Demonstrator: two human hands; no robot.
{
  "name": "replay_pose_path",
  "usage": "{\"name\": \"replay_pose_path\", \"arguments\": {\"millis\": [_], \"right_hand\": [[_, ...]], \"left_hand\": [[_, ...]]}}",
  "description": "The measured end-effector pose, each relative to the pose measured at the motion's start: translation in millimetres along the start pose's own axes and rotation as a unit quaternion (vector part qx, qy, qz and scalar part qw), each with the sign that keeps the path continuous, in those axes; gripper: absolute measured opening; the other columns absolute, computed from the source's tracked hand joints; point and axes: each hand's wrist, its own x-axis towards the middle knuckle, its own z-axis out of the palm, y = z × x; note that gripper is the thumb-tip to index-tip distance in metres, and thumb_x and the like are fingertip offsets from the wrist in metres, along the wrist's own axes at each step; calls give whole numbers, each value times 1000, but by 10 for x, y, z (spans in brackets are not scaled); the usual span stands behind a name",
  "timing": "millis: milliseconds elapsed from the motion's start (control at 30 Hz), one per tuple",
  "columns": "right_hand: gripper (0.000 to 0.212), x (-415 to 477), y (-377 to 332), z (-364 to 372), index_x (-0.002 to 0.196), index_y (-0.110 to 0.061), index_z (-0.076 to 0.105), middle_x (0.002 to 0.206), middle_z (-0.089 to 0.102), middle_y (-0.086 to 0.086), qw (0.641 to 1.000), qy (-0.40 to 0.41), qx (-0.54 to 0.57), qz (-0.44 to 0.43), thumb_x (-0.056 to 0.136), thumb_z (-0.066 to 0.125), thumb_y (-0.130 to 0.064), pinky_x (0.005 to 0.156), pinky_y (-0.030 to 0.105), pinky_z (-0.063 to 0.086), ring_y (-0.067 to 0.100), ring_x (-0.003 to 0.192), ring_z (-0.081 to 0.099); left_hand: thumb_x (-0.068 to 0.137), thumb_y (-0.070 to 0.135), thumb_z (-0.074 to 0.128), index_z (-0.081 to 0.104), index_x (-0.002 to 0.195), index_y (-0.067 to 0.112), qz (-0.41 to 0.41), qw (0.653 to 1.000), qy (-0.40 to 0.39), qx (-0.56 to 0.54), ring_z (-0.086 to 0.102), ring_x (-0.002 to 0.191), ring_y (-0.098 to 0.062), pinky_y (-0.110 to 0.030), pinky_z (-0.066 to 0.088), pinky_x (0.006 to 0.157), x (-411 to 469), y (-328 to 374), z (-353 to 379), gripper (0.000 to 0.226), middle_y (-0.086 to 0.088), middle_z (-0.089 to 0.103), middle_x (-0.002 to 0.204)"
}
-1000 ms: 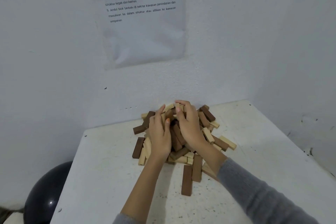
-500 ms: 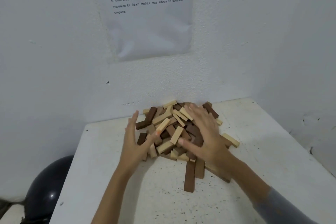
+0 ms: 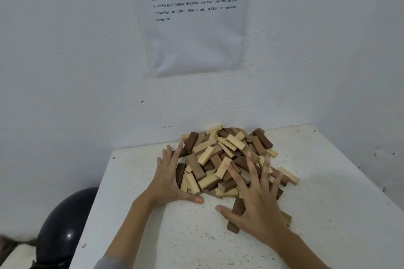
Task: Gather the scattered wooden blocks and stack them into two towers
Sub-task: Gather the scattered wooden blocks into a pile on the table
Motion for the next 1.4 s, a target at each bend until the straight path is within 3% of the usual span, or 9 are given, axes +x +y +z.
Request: {"name": "replay_pose_path", "arguments": {"millis": [200,300,600,700,900,1100,1333,1400], "right_hand": [[85,73,-18,34,151,-45,10,162,5,12,999,-6,-12,44,79,29,-85,98,77,21,53,142,1],[81,112,2,42,151,-45,13,161,6,12,999,-4,-15,51,81,29,-82,97,76,23,54,141,6],[81,148,153,58,150,-47,12,162,4,12,999,-3,-6,34,80,34,-82,98,72,27,51,142,8],[80,162,245,35,150,-48,13,162,4,11,1000,-16,-9,22,80,31,-83,99,71,27,51,142,11],[79,205,561,-35,146,-57,3,161,-16,-3,999,-28,27,-22,78,30,-85,108,67,7,40,145,-16],[77,263,834,-139,143,-62,2,158,-25,-10,996,-64,46,-44,76,32,-86,114,65,1,34,144,-24],[77,352,1049,-224,144,-60,4,158,-23,-11,993,-72,46,-84,79,39,-82,114,63,3,33,145,-21],[77,380,1133,-241,144,-59,3,158,-24,-10,992,-75,44,-94,79,38,-82,114,64,4,33,145,-21]], "left_hand": [[42,69,84,-27,143,49,21,998,-51,16,-33,141,-22,-40,-17,115,157,40,-17,151,-2,-31,156],[38,75,80,-30,140,51,48,997,-65,13,-35,140,-23,-42,-17,116,182,52,-11,152,4,-34,153],[45,80,75,-10,148,50,67,997,8,-37,-27,145,-19,-45,-12,119,171,98,164,137,0,-14,162],[47,81,73,-7,149,49,76,996,17,-35,-26,145,-17,-45,-12,119,157,164,224,134,8,-10,162],[45,87,66,-11,148,48,77,996,50,-23,-26,144,-18,-42,-13,118,136,347,395,134,30,-18,153],[43,91,63,-12,150,43,46,995,73,-39,-27,145,-20,-41,-14,117,171,509,596,139,8,-13,161],[42,94,60,-12,149,41,32,992,119,-37,-27,145,-21,-44,-14,118,175,693,776,139,15,-15,158],[42,94,61,-13,150,42,16,990,131,-40,-29,144,-24,-45,-14,117,186,750,846,140,6,-14,161]]}}
